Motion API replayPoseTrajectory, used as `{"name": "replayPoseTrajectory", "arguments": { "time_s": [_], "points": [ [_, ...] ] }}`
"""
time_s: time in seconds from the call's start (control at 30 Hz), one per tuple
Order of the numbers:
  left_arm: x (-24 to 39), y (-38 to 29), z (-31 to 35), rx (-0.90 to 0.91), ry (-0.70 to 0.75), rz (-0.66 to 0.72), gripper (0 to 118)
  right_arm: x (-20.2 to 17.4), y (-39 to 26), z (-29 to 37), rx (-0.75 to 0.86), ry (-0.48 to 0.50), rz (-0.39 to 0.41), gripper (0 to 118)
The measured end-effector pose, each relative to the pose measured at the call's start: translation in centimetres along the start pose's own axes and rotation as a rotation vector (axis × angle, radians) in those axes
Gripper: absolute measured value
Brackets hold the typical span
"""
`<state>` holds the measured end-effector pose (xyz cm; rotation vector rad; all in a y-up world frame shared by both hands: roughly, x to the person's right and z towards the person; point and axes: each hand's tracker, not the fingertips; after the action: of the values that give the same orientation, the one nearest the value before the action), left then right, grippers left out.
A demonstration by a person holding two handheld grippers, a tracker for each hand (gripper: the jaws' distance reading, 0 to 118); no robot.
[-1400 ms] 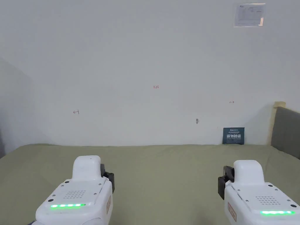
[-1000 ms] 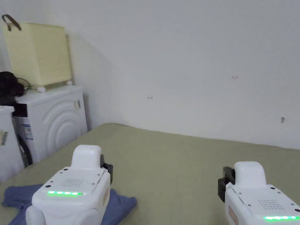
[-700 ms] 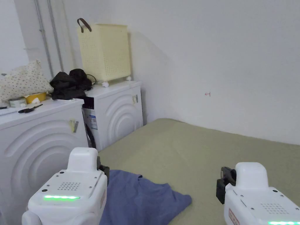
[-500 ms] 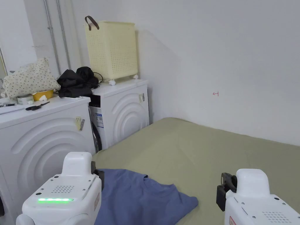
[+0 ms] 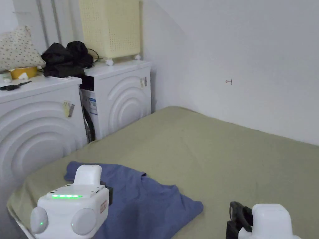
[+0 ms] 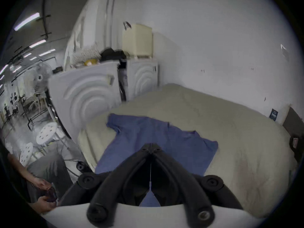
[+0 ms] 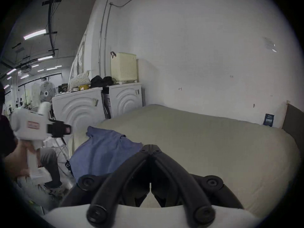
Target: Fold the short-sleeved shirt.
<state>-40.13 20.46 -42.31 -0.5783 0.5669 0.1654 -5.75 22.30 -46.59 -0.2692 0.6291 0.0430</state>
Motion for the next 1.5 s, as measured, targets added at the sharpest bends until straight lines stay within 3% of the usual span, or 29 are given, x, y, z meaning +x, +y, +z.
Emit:
{"name": "replayPoseTrajectory", "arguments": {
  "time_s": [0.27,0.3,0.33,0.4,0.43,0.6,0.7,0.77,0.8,1.07,1.2,1.5],
  "points": [
    [2.6,-3.0,-13.8,-0.298,-0.053,-0.063,5,1.0,-4.4,-1.3,-0.122,-0.033,0.015,1],
    [2.6,-3.4,-14.7,-0.337,-0.087,-0.048,18,1.3,-4.9,-1.4,-0.135,-0.035,0.008,1],
    [2.5,-3.6,-15.4,-0.363,-0.124,-0.004,42,1.6,-5.3,-1.5,-0.146,-0.031,0.001,1],
    [2.8,-4.1,-16.8,-0.452,-0.159,0.035,118,2.0,-6.2,-1.6,-0.174,-0.041,-0.012,1],
    [2.8,-4.1,-17.0,-0.399,-0.179,0.041,115,2.1,-6.5,-1.6,-0.187,-0.042,-0.010,1],
    [5.9,-5.3,-18.2,-0.474,-0.164,-0.086,108,2.9,-7.7,-0.9,-0.239,-0.062,-0.018,1],
    [7.7,-5.6,-18.4,-0.447,-0.104,-0.175,71,3.9,-7.6,0.6,-0.254,-0.076,-0.032,1],
    [8.4,-4.6,-17.1,-0.427,-0.108,-0.182,0,5.0,-7.4,2.1,-0.253,-0.089,-0.026,1],
    [8.8,-4.6,-16.6,-0.381,-0.020,-0.205,0,5.6,-7.3,2.9,-0.253,-0.105,-0.027,1],
    [12.9,1.4,-8.3,-0.305,-0.198,-0.241,0,12.9,-6.9,12.0,-0.217,-0.292,-0.055,1],
    [22.0,3.6,-1.5,-0.169,-0.310,-0.389,0,16.3,-7.2,16.6,-0.192,-0.395,-0.124,1],
    [45.1,4.0,9.3,-0.079,-0.789,-0.548,0,21.3,-8.4,24.4,-0.176,-0.607,-0.179,1]
  ]
}}
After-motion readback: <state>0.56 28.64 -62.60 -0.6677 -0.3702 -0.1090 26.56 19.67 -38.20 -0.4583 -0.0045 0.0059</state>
